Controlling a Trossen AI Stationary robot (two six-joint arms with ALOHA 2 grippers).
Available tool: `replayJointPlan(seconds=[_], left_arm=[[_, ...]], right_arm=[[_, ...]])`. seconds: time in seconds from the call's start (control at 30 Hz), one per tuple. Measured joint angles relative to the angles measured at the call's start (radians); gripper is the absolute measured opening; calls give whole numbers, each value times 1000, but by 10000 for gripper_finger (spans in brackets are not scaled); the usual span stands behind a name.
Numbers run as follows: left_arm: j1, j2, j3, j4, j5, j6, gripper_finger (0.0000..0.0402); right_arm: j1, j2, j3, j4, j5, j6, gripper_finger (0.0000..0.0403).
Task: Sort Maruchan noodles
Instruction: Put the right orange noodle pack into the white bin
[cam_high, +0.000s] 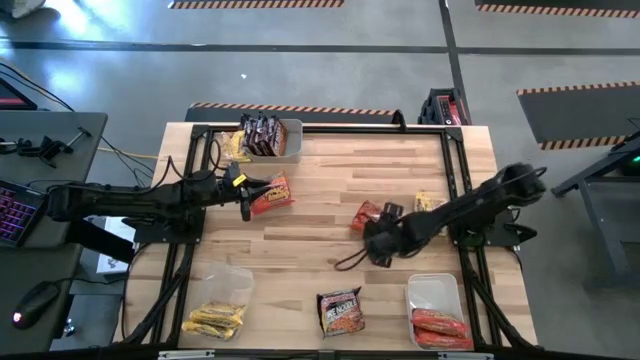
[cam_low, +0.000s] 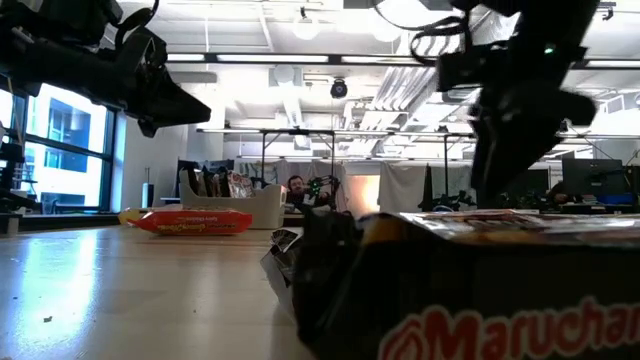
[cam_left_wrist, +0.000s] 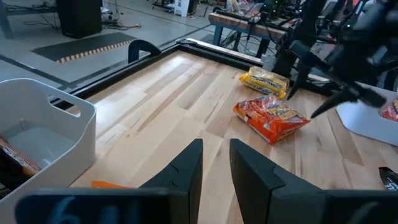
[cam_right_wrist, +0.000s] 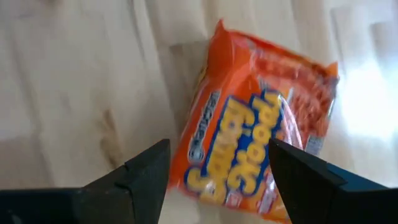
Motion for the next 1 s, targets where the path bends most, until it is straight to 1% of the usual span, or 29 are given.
replayJointPlan(seconds=[0.17, 0.3, 0.37, 0.47, 0.6, 0.83, 0.9, 1.0], left_arm=[[0, 0, 0, 0, 0, 0, 69], [0, 0, 0, 0, 0, 0, 69], [0, 0, 0, 0, 0, 0, 69], [0, 0, 0, 0, 0, 0, 69], [0, 0, 0, 0, 0, 0, 69], [0, 0, 0, 0, 0, 0, 69], [0, 0, 0, 0, 0, 0, 69], [0, 0, 0, 0, 0, 0, 69]], right_arm=[[20, 207, 181, -174, 101, 90, 249], [30, 350, 305, -281, 118, 168, 247], [35, 393, 345, -307, 120, 195, 242], [36, 405, 371, -309, 126, 240, 234], [33, 406, 372, -314, 127, 305, 218], [34, 406, 372, -316, 139, 307, 166], [34, 406, 371, -316, 122, 309, 157], [36, 406, 371, -316, 113, 315, 157]])
